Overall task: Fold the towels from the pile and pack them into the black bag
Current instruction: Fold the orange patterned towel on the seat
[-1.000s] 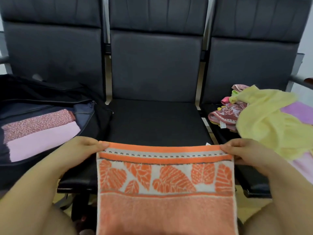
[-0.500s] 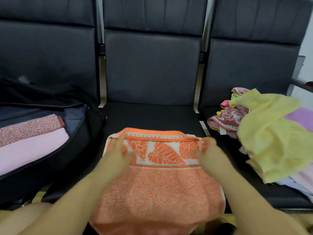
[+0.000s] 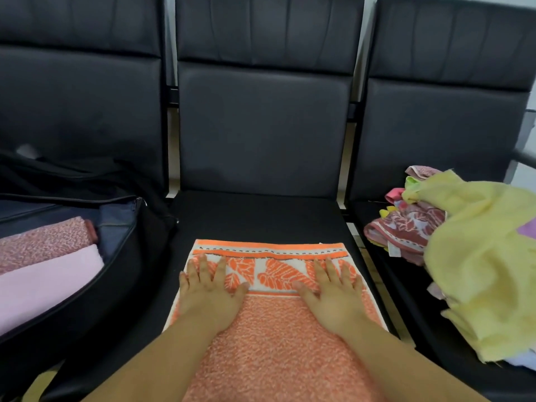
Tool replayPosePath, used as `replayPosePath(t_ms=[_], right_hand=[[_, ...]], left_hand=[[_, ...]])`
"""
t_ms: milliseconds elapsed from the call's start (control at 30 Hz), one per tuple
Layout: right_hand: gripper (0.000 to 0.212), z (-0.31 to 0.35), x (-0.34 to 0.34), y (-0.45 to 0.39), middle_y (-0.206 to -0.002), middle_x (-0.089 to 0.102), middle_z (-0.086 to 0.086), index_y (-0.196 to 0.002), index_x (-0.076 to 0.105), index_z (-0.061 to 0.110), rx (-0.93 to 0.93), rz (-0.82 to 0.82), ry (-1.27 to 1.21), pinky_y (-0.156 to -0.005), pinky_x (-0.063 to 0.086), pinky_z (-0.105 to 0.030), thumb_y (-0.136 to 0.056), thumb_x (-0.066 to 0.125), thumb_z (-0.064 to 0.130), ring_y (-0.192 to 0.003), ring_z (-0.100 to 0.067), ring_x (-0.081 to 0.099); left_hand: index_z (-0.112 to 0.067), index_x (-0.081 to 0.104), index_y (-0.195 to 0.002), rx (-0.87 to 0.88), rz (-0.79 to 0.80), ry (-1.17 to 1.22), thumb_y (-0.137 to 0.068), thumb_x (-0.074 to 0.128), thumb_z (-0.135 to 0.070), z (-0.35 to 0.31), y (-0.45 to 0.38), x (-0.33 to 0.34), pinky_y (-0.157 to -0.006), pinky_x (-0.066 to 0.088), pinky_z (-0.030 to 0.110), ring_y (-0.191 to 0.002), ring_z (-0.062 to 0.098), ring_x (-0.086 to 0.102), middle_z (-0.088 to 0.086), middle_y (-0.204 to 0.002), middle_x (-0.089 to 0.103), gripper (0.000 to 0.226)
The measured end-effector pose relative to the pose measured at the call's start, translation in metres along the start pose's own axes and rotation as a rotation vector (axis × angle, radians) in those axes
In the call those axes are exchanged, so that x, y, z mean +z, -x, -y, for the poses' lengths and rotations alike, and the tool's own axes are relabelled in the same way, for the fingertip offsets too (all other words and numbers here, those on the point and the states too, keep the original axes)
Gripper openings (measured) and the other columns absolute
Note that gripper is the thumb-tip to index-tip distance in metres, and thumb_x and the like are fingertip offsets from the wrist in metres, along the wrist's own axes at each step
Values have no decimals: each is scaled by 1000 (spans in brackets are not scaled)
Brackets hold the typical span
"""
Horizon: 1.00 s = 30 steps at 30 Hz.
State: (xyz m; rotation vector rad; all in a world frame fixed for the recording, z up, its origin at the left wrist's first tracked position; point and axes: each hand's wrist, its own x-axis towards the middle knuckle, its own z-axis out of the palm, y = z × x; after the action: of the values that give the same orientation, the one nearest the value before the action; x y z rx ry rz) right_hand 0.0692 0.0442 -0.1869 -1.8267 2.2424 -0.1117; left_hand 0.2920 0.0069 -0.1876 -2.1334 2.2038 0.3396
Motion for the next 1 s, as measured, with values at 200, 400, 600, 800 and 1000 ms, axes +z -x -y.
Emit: replayPosePath(t_ms=[200,400,600,800,1000], right_hand=[[115,-10,-7,-43,-161,3,5,-153,11,30,-77,-92,-109,-119,-6,-42,-57,-2,91,-148,-18,-7],[75,-5,-5,-92,-162,-4,-3,-153,11,28,8,-186,-26,-119,-5,-43,-90,21,68,-148,-22,-6],[69,-4,-4,-137,-158,20,-5,-144,39,23,6,-396,-117,-118,10,-41,-90,26,63,-146,-23,15],[38,0,-6,-158,-92,63,-5,-100,72,15,-67,-698,-185,-64,42,-29,-90,44,40,-82,-28,61],[45,-3,-16,-152,-132,58,5,-132,55,29,-6,-330,-295,-91,44,-30,-92,50,48,-120,-18,53]], left_hand=[[-26,-14,-152,-29,-59,-5,-90,8,-70,-8,-43,-3,-116,-10,49,-145,35,-16,17,-157,-19,78],[-26,-11,-152,5,-118,60,-89,13,-72,-15,-96,-6,-117,-10,47,-146,30,-14,13,-159,-15,82],[-22,-2,-154,9,-187,88,-89,16,-70,-24,-145,-11,-118,-7,45,-147,26,-9,9,-161,-7,82],[-8,49,-126,52,-555,272,-90,51,-47,-31,-167,-12,-104,29,44,-121,32,43,16,-130,48,54],[-22,50,-89,222,-389,222,-98,33,-49,-26,-161,-18,-72,40,30,-79,16,52,-2,-85,58,32]])
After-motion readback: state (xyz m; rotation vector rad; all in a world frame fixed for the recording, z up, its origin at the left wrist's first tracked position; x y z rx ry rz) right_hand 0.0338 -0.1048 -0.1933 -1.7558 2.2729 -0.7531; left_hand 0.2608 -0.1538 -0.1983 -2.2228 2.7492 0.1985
